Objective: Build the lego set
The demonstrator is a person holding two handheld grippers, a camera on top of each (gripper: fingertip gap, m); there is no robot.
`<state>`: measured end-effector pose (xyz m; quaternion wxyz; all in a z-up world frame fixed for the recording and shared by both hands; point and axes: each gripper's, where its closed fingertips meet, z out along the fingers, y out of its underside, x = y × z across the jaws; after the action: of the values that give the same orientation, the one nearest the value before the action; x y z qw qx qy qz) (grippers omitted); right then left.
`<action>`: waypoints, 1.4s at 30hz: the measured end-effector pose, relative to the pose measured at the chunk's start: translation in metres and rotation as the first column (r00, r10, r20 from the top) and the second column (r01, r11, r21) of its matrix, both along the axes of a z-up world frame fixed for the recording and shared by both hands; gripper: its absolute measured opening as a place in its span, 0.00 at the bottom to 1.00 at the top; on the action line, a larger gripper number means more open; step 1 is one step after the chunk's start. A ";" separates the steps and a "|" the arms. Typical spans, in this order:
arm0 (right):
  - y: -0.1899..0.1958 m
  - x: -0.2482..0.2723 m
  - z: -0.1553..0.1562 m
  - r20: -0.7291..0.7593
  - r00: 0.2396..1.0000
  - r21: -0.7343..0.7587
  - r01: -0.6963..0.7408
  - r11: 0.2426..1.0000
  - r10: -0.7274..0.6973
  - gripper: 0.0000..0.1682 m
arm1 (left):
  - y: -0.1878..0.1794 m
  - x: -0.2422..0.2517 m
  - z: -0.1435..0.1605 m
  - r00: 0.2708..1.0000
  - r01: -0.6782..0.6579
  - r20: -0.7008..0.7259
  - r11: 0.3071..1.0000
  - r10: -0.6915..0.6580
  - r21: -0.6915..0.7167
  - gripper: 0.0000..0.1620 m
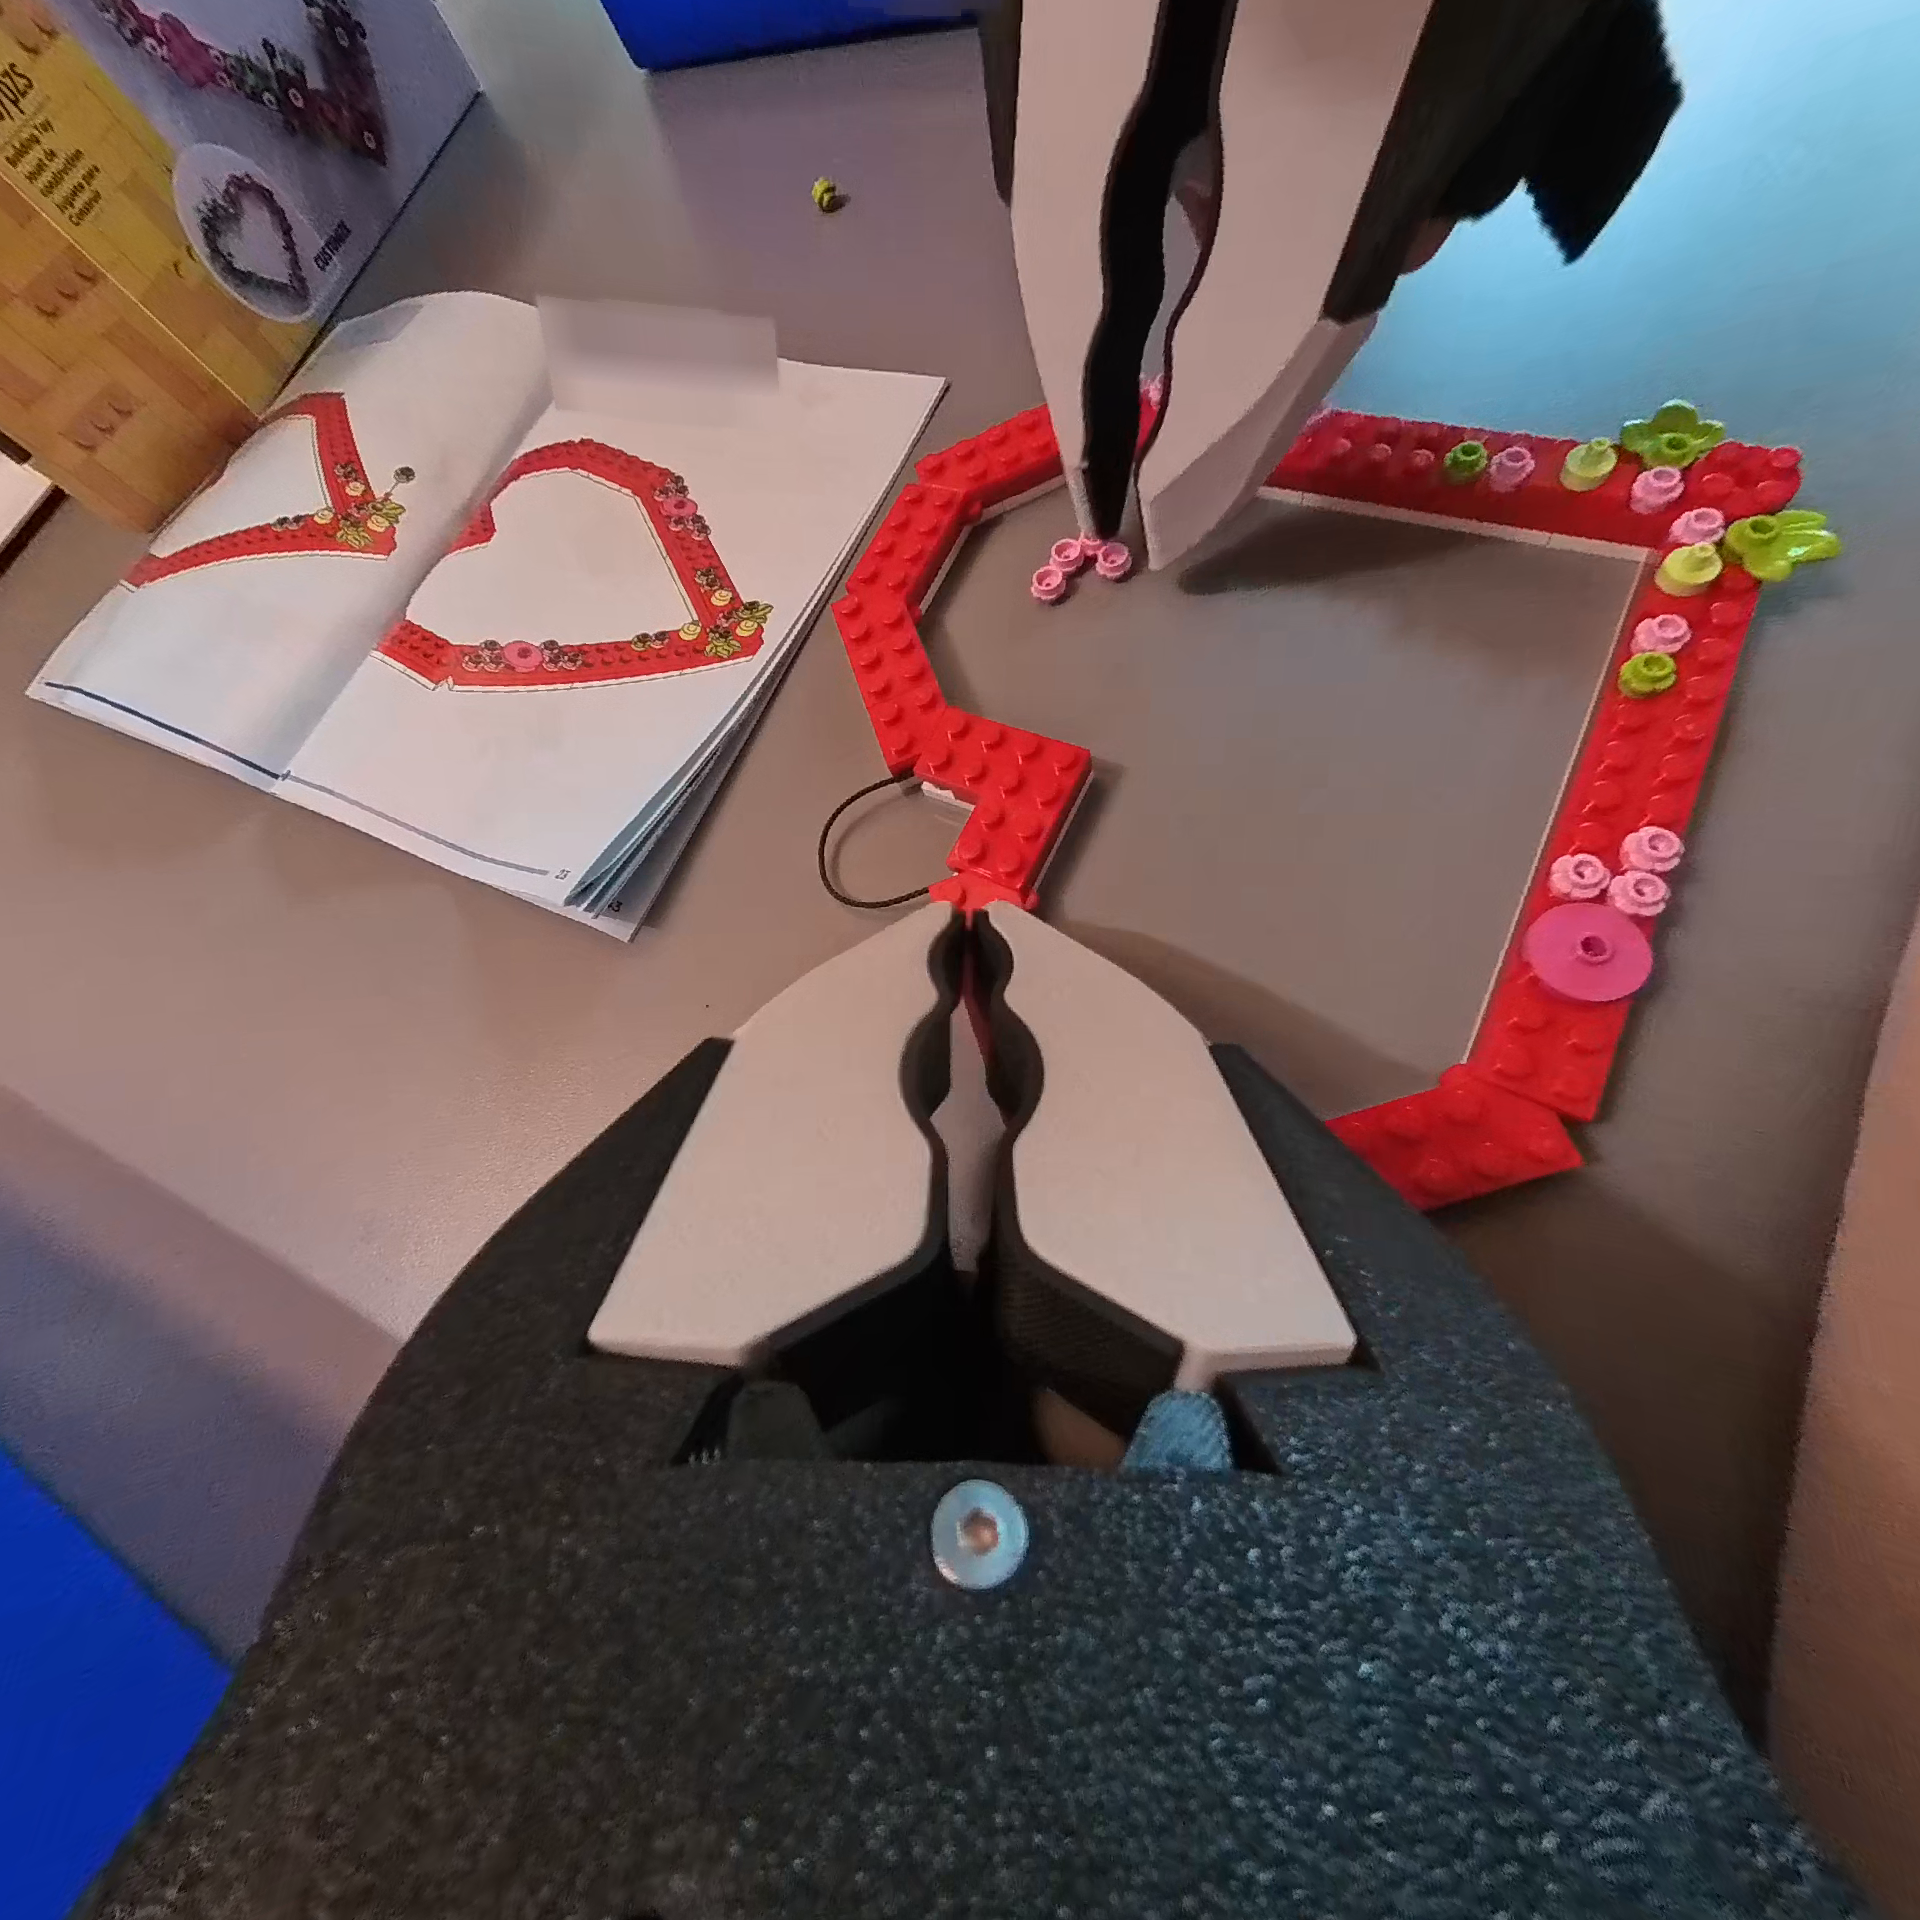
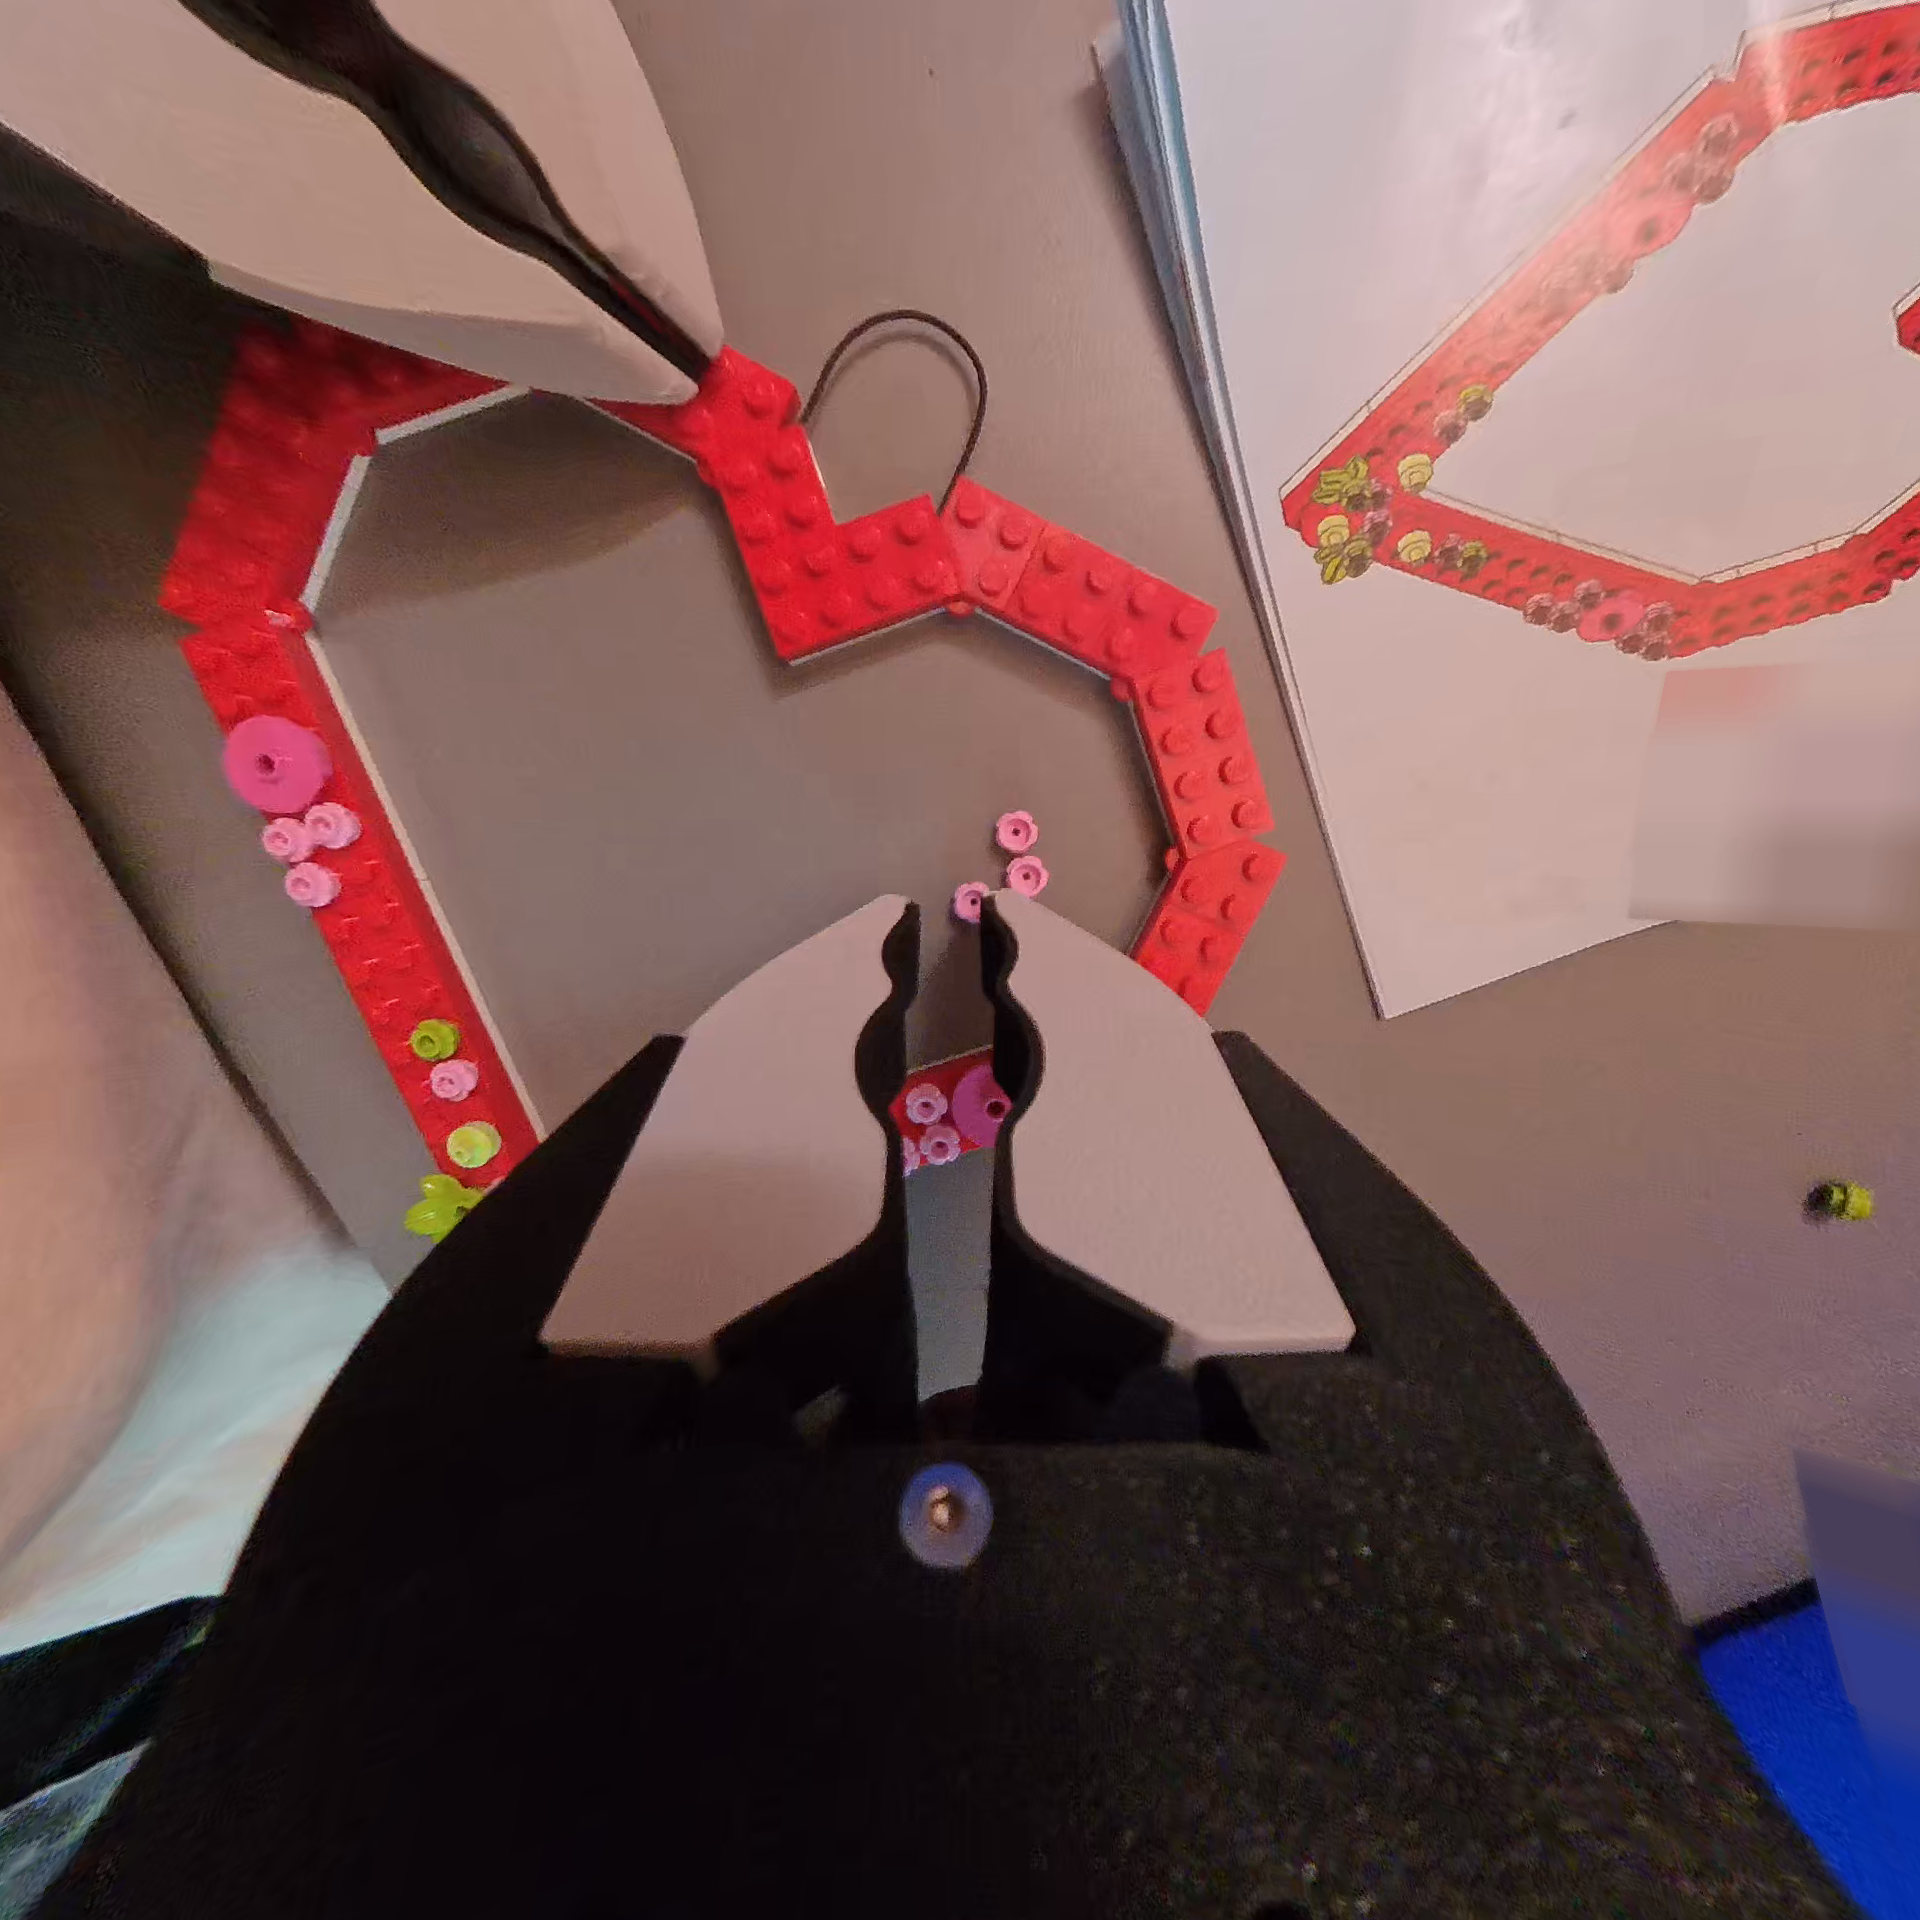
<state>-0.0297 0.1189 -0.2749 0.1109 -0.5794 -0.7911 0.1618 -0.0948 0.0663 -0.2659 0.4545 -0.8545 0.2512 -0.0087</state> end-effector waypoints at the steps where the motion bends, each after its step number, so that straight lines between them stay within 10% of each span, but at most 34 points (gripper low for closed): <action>1: 0.000 0.000 -0.002 0.009 1.000 0.009 -0.001 1.000 0.001 0.07 | 0.000 0.000 0.000 1.000 0.000 0.000 1.000 0.000 0.000 0.00; 10: 0.001 -0.007 -0.003 -0.033 0.999 -0.011 -0.009 1.000 0.009 0.04 | 0.000 -0.002 0.002 1.000 -0.010 -0.011 0.999 0.010 0.031 0.11; 14: -0.013 -0.030 0.041 -0.242 0.953 -0.386 0.080 0.919 -0.184 0.04 | 0.010 -0.012 0.028 0.998 -0.046 -0.022 0.963 0.054 0.267 0.18; 21: -0.056 -0.050 0.132 -0.132 0.900 -0.990 -0.103 0.093 -0.416 0.04 | 0.007 0.015 0.107 0.983 -0.014 0.149 0.775 -0.104 0.632 0.15; 25: -0.070 -0.051 0.144 -0.064 0.934 -0.984 -0.118 -0.137 -0.351 0.04 | 0.006 0.016 0.123 0.981 -0.028 0.159 0.728 -0.112 0.685 0.11; 42: -0.074 -0.050 0.137 -0.047 0.945 -0.980 -0.106 -0.168 -0.323 0.08 | -0.002 0.023 0.127 0.952 0.026 0.206 0.732 -0.226 0.681 0.04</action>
<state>-0.0796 0.0445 -0.1380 -0.2446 -0.4943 -0.3096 0.7746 -0.0715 0.0641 -0.1386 0.7600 -0.6043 0.2296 -0.0674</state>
